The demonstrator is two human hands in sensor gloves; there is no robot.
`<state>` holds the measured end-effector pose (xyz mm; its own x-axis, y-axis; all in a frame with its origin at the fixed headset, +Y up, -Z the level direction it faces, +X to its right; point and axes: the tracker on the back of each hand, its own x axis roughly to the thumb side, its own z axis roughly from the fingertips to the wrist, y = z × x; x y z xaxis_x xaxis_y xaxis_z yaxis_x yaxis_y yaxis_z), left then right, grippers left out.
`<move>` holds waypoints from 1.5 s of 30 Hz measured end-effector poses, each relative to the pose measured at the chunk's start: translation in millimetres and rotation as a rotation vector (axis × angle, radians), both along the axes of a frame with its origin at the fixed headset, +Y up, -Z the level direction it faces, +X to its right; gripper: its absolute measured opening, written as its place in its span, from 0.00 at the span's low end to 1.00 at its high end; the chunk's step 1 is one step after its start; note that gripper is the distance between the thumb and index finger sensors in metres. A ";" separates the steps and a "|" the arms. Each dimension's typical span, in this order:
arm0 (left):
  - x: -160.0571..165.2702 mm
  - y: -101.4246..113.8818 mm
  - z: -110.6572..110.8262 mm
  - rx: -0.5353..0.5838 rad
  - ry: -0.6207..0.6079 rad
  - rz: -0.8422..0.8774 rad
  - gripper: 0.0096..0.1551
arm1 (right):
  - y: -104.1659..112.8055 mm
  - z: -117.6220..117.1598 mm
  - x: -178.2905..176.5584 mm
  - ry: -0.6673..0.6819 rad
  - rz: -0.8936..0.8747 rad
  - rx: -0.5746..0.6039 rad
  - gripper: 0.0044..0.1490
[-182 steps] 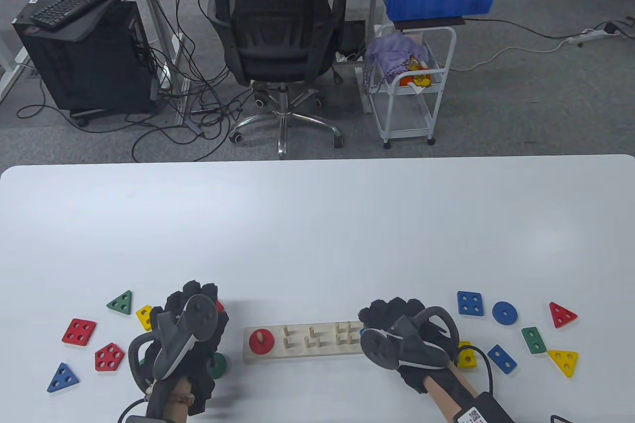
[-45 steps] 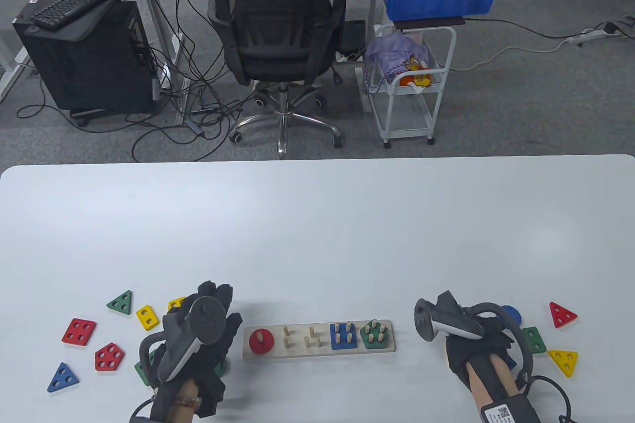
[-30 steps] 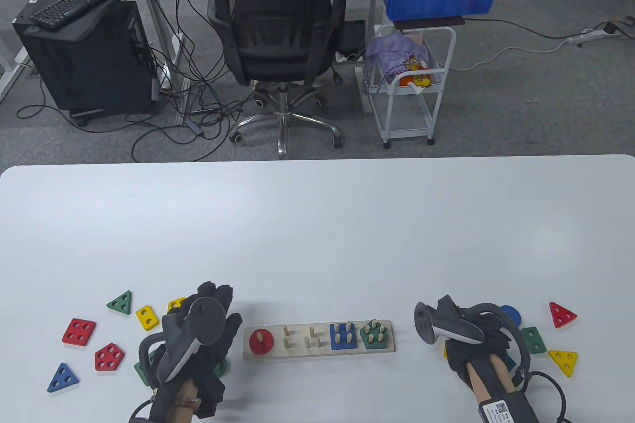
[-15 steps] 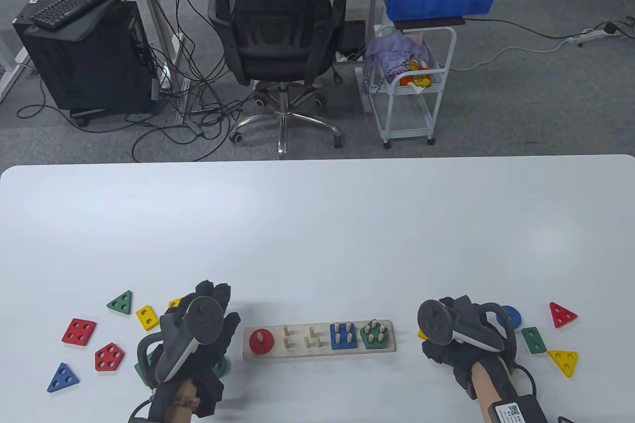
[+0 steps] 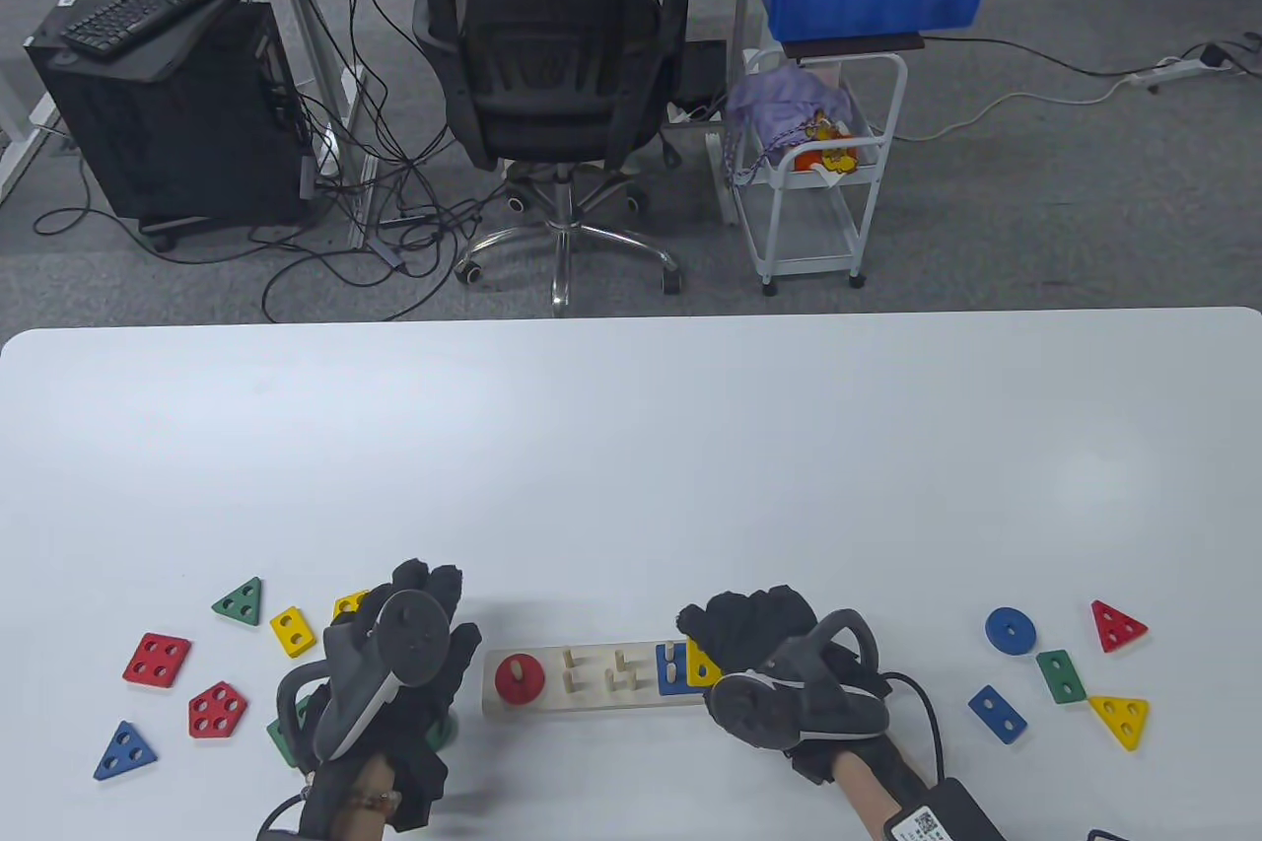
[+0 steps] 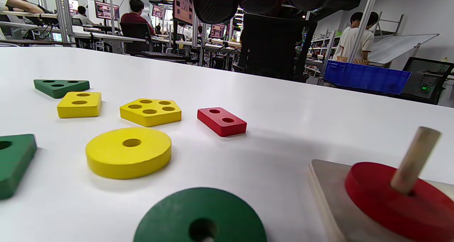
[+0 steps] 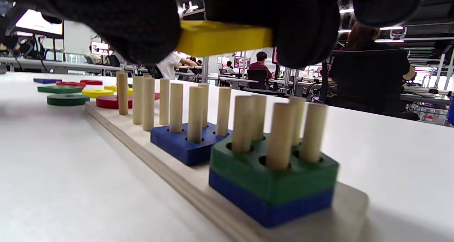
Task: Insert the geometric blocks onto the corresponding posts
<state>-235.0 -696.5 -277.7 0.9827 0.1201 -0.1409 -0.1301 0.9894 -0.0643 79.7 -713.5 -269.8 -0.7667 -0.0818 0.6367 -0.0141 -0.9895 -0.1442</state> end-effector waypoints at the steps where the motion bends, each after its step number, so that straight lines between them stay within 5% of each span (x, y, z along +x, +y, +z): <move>1: 0.0 0.0 0.0 0.000 0.000 0.000 0.39 | -0.6 -0.7 -2.5 -0.003 0.015 -0.005 0.47; 27: 1.1 -1.9 -1.0 -0.016 0.003 -0.011 0.39 | -7.2 -11.2 -3.7 -0.078 0.038 -0.024 0.48; 38: -0.5 -2.5 -1.5 -0.011 0.003 -0.001 0.39 | 14.5 -34.8 119.9 -0.517 -0.189 -0.082 0.40; 45: -0.9 -4.1 -2.2 -0.014 0.001 -0.005 0.39 | 12.1 -38.0 201.4 -0.960 -0.170 -0.163 0.38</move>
<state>-235.8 -700.6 -279.9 0.9831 0.1134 -0.1440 -0.1256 0.9890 -0.0785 281.1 -701.4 -307.8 -0.9571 0.1107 -0.2679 -0.1062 -0.9939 -0.0312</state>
